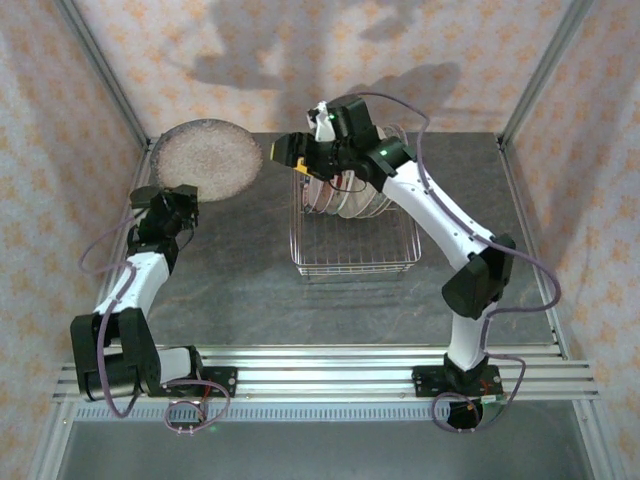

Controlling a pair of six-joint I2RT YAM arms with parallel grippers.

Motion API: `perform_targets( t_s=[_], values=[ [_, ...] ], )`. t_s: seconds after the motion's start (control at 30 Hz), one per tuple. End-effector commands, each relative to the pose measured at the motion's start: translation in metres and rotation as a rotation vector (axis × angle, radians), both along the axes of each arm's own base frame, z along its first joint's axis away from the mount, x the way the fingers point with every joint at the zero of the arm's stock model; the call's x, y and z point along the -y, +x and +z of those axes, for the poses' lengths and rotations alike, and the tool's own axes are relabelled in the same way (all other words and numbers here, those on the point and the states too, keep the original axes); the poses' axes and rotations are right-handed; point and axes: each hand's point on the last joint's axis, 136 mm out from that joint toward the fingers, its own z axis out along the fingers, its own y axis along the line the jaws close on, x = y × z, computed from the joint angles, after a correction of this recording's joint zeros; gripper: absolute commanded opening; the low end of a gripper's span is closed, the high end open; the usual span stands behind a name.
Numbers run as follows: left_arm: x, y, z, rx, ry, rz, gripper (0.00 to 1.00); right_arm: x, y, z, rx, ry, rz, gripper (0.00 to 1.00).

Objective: Unload the plates from the dish rack

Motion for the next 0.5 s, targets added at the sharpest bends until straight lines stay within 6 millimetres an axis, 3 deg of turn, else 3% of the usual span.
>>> perform_targets(
  t_s=[0.0,0.23,0.47],
  values=[
    [-0.01,0.019,0.099,0.394,0.129,-0.002,0.0,0.002,0.0,0.041,0.139,0.095,-0.015,0.74],
    [-0.022,0.045,0.081,0.405,0.115,-0.007,0.0,0.005,-0.004,0.04,0.181,0.116,-0.009,0.74],
    [-0.032,0.069,0.05,0.365,0.102,-0.024,0.0,0.02,-0.008,0.057,0.342,0.206,-0.066,0.77]
  ],
)
